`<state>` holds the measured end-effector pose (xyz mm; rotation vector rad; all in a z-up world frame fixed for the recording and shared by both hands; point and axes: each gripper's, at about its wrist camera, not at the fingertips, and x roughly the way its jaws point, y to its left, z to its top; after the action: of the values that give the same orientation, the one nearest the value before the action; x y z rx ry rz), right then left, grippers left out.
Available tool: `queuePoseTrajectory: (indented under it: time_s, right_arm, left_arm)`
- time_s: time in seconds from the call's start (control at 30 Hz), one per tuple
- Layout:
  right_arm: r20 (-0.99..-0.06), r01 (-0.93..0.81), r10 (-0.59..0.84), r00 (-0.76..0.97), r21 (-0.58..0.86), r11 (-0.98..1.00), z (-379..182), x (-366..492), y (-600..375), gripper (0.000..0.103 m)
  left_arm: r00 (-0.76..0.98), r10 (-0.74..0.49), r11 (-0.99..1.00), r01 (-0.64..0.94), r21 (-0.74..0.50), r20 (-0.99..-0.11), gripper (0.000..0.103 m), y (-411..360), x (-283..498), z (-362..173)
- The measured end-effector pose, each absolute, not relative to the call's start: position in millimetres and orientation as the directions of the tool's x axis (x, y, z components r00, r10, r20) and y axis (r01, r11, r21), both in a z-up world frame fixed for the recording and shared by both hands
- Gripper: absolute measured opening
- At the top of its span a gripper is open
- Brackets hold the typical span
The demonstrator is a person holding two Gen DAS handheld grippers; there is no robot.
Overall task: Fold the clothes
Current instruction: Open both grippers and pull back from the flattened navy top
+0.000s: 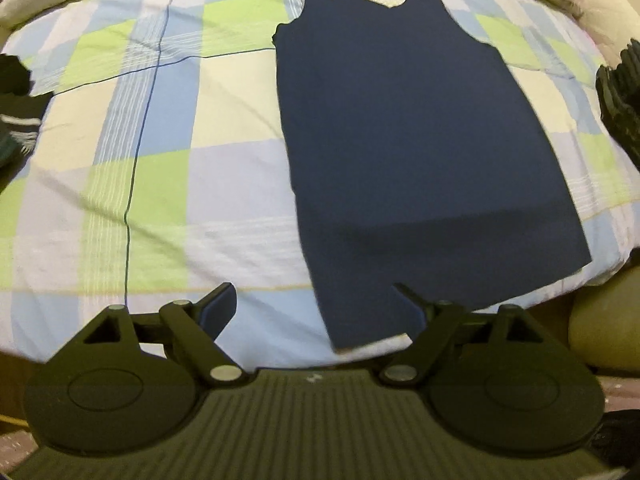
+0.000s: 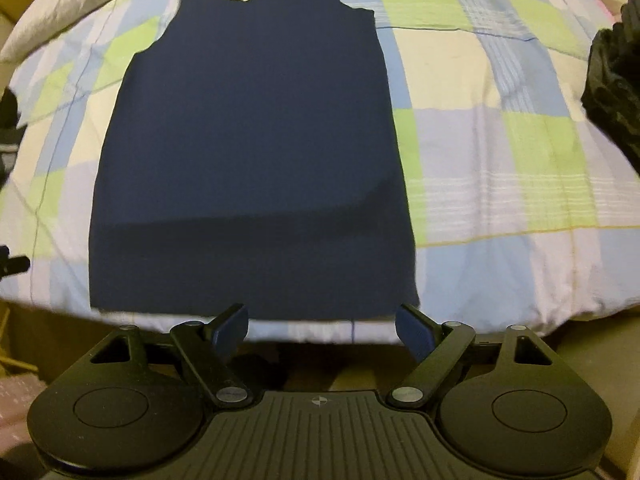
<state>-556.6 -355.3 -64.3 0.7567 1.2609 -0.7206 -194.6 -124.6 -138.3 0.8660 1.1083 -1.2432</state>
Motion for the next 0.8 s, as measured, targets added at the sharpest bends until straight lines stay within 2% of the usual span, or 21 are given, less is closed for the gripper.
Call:
queuePoseTrajectory:
  time_s: [0.23,0.4,0.8]
  right_arm:
    - [-0.975,0.752,-0.080,0.205,0.105,0.651,-46.6,-583.2,-330.7,0.084]
    - [-0.963,0.712,-0.118,0.242,0.094,0.696,-30.0,-604.0,-311.6,0.084]
    - [-0.951,0.659,-0.111,0.290,0.114,0.743,-19.6,-617.6,-302.0,0.084]
  left_arm:
    - [0.006,-0.388,0.172,0.983,-0.065,-0.922,0.081,-96.3,-252.8,-112.6]
    - [-0.008,-0.415,0.126,0.990,-0.066,-0.910,0.081,-84.2,-292.3,-99.7]
    - [0.047,-0.383,0.115,0.993,0.003,-0.923,0.081,-75.7,-323.9,-96.3]
